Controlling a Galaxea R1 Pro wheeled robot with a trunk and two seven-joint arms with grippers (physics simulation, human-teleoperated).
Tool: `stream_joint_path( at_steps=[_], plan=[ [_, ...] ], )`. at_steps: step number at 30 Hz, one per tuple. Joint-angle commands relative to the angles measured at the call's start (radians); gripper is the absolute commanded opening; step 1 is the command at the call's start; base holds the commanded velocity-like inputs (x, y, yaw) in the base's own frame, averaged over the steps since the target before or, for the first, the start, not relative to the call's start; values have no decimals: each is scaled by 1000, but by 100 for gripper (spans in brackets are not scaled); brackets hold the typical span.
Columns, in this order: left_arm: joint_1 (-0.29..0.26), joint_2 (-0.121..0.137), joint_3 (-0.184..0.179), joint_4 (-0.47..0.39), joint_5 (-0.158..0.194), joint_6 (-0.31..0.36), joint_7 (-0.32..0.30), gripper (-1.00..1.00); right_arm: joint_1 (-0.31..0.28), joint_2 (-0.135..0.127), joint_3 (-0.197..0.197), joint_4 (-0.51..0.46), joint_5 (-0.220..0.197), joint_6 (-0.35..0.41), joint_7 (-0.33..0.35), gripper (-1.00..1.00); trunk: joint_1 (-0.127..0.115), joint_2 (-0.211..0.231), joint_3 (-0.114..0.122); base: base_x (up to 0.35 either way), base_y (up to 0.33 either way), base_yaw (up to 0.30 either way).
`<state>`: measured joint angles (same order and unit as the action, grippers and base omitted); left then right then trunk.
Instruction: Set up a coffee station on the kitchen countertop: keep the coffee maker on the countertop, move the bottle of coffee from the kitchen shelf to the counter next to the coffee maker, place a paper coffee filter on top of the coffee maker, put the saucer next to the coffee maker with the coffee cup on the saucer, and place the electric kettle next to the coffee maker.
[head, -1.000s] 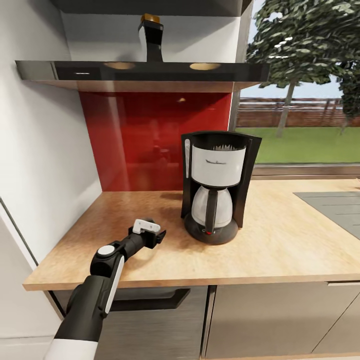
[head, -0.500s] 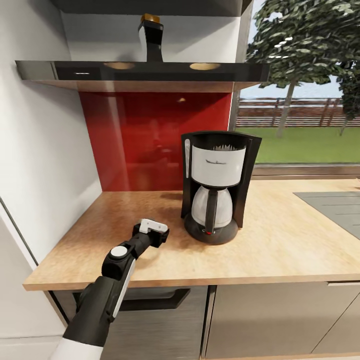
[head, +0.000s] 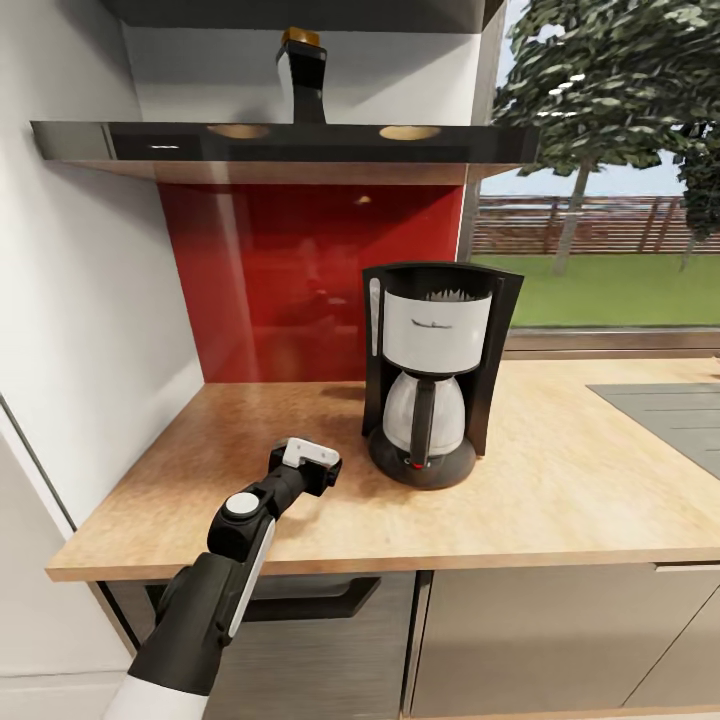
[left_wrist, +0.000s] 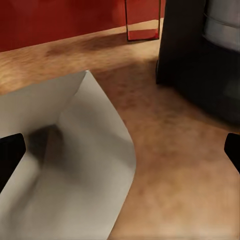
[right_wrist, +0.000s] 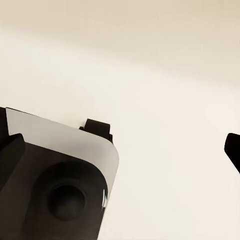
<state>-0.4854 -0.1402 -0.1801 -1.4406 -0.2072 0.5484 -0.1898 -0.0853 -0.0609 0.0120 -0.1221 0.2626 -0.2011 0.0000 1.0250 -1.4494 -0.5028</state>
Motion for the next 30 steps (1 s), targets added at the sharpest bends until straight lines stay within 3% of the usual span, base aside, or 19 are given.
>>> stream_joint_path(
  at_steps=[1,13,19,30],
  plan=[
    [0,-1,1,-1,-11,4,-8,100,-1,0,1,1,4,-3,0,100,0,-1,-1,0,0,0],
    [-1,-1,1,16,-12,4,-3,100,-1,0,2,1,4,-3,0,100,0,-1,-1,0,0,0],
    [3,-34,-20,46,19,4,31,100,-35,-24,3,-33,6,-32,2,100,0,-1,-1,0,0,0],
    [3,-34,-20,46,19,4,45,100,-36,-24,3,-38,6,-32,2,100,0,-1,-1,0,0,0]
  ],
)
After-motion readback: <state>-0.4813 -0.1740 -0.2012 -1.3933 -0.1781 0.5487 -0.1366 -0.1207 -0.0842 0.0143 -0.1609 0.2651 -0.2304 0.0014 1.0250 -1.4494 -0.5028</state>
